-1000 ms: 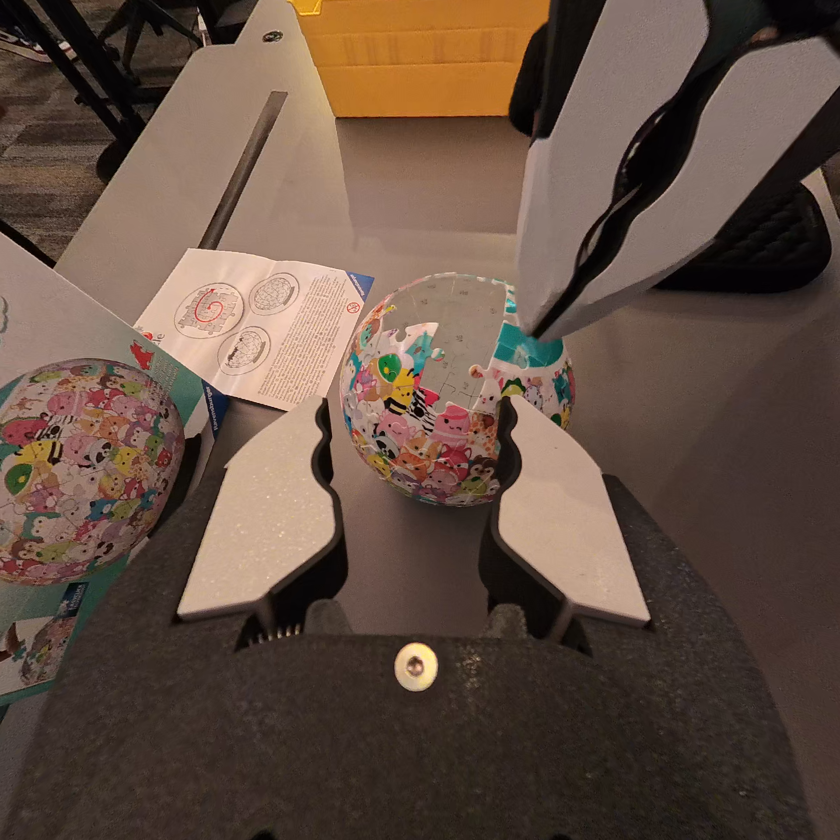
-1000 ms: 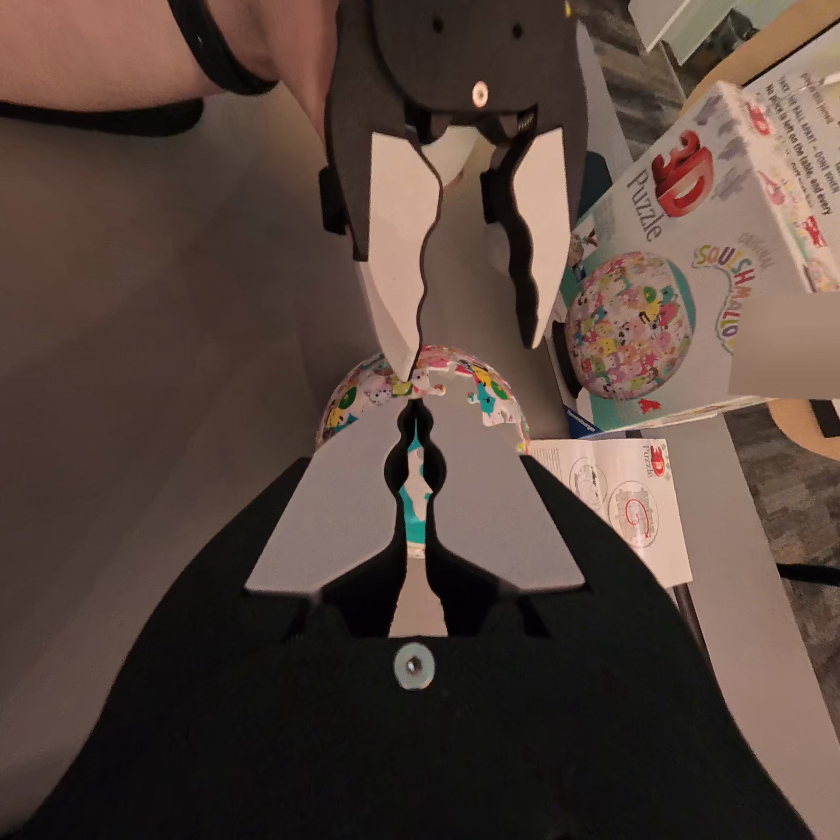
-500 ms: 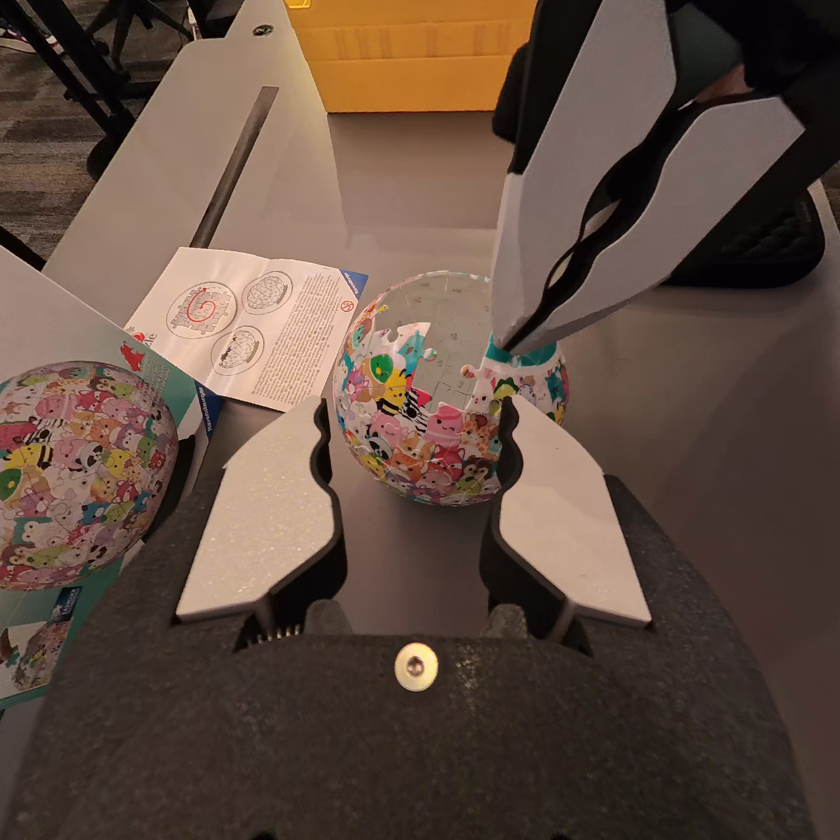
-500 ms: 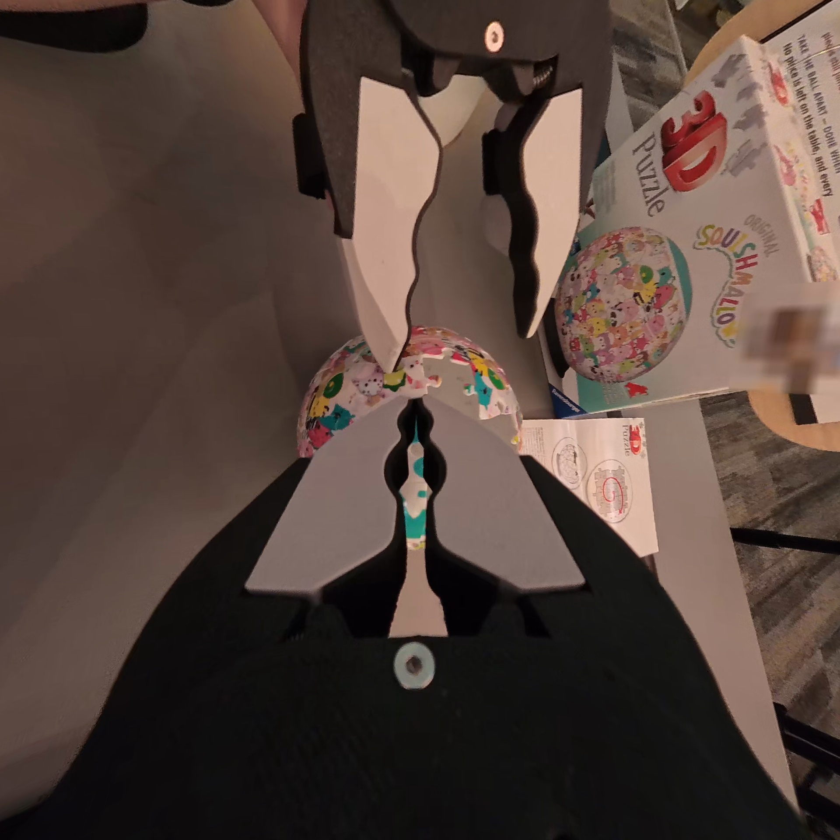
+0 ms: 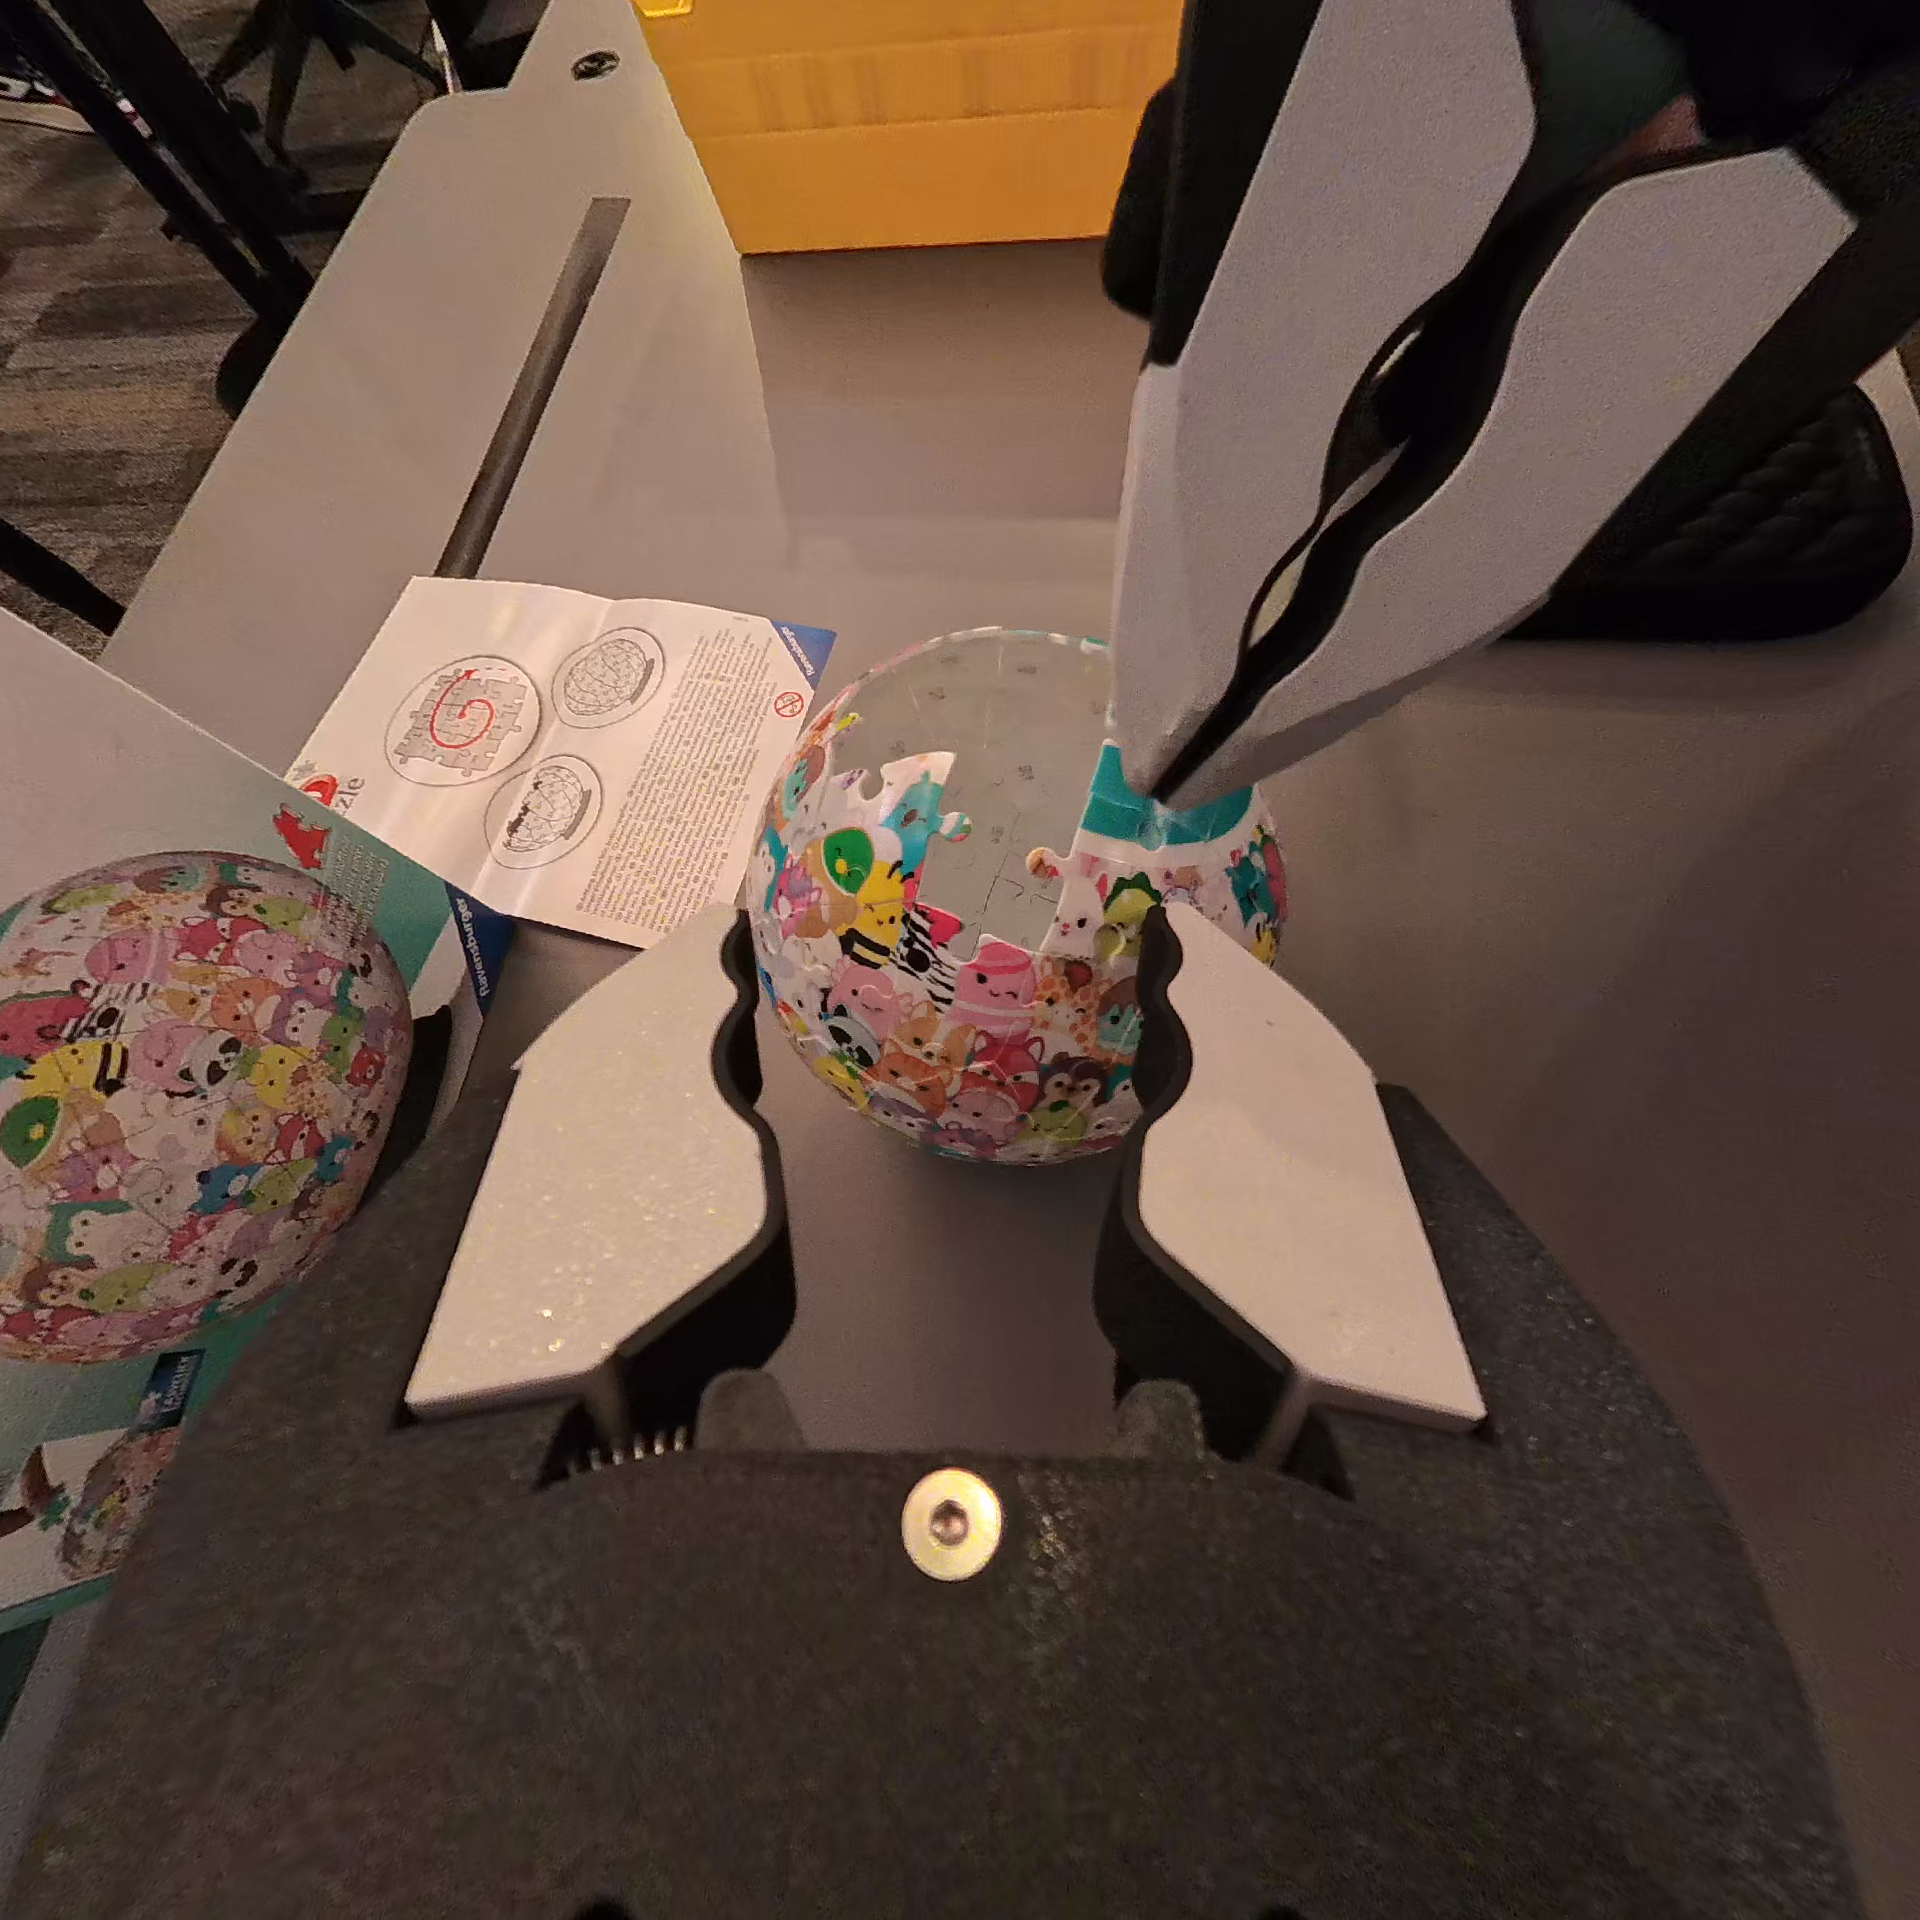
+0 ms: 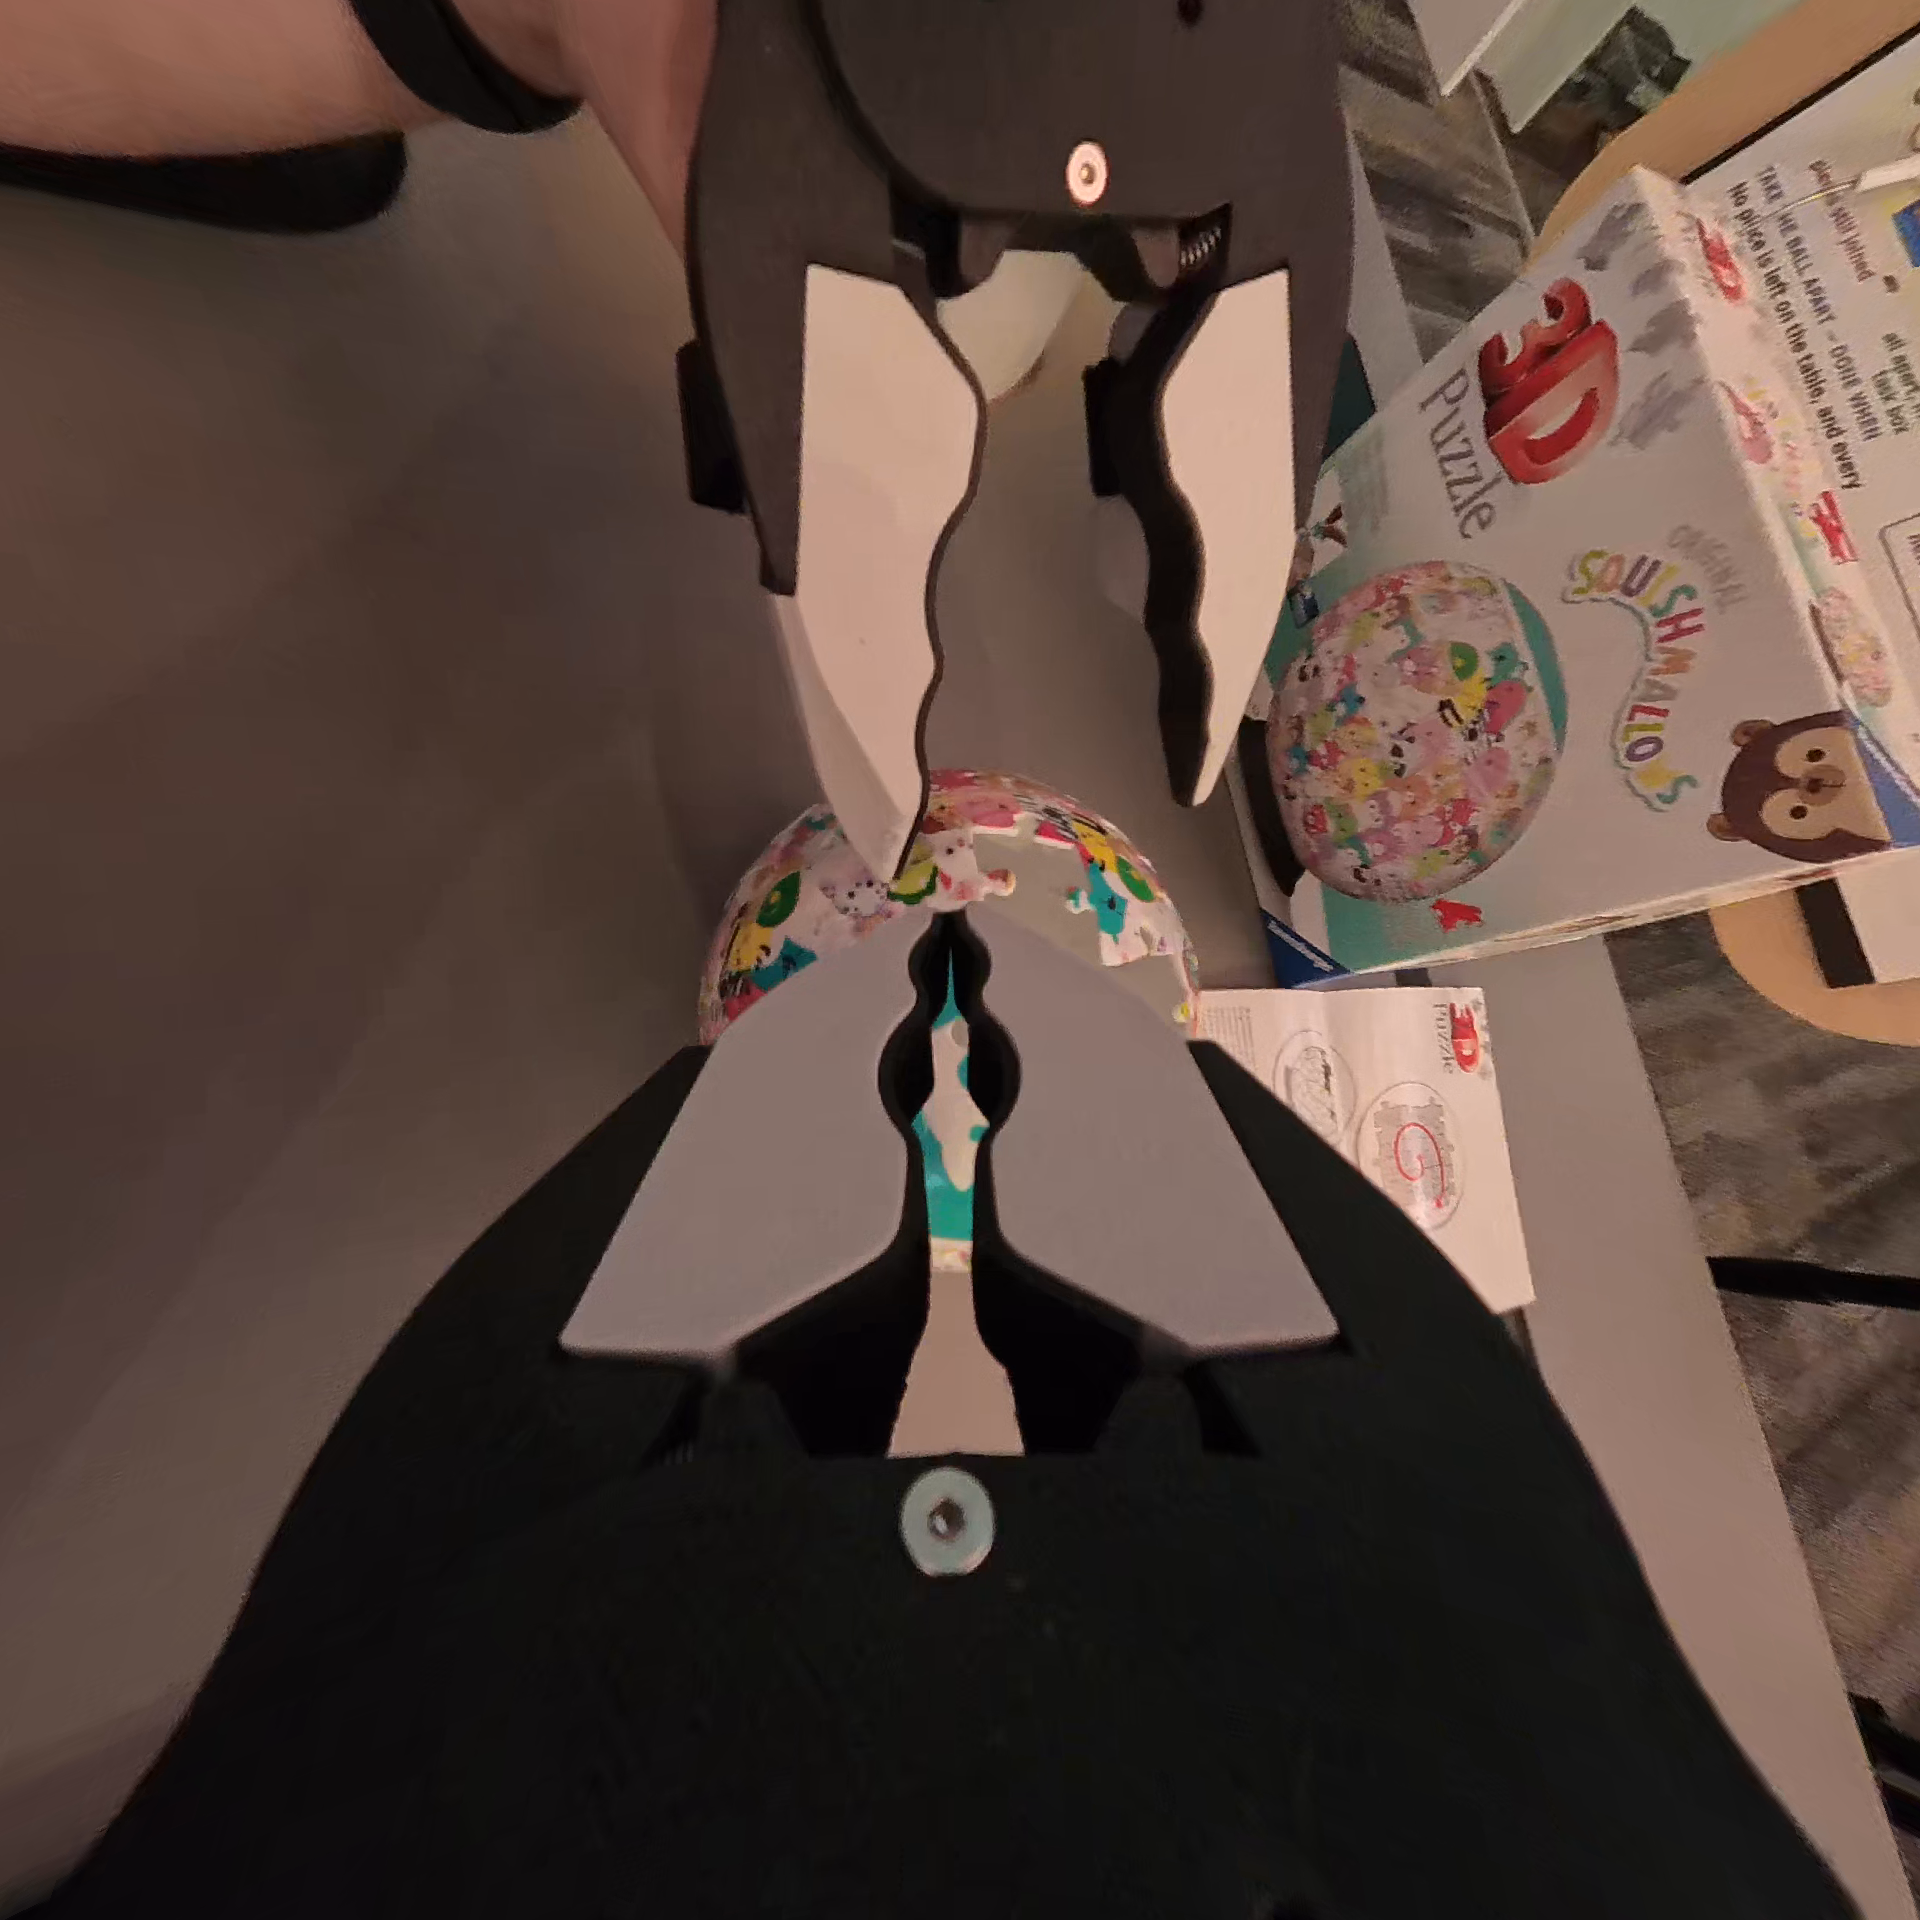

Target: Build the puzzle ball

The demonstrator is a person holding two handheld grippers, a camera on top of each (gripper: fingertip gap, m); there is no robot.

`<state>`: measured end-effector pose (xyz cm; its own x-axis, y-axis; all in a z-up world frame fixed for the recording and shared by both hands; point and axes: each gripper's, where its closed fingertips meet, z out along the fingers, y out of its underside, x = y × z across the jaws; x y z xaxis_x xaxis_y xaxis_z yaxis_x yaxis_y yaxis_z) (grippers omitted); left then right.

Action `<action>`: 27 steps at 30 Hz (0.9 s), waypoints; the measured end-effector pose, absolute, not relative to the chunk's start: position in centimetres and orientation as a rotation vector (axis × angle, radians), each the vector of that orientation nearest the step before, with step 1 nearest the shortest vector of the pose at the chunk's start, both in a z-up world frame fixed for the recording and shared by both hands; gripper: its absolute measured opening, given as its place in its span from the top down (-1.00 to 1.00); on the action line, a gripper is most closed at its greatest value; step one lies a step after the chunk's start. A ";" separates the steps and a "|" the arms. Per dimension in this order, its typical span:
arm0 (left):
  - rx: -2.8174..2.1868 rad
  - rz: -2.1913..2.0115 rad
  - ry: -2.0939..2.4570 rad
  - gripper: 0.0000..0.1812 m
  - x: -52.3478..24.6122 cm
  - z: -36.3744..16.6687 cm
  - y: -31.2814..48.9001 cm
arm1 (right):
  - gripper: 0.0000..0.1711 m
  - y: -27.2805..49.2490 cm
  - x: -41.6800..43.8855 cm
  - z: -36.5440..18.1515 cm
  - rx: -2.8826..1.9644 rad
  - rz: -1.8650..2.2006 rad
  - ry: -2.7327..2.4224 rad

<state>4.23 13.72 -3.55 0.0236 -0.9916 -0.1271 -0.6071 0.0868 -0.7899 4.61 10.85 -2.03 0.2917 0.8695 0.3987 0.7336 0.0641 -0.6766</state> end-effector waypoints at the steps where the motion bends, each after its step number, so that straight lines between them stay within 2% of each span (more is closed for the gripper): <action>1: -1.600 -0.695 1.664 0.22 4.2 -3.5 13.7 | 0.99 10.8 4.4 -2.1 -1.704 0.231 -1.464; 27: -1.612 -0.721 1.668 0.23 4.3 -3.7 13.6 | 0.99 9.6 4.3 -2.9 -1.742 0.246 -1.492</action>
<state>4.25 13.61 -3.72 0.0168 -0.9945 -0.1033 -0.6065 0.0720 -0.7918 4.26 9.60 -2.89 0.2817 0.8955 0.3446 0.7375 0.0276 -0.6748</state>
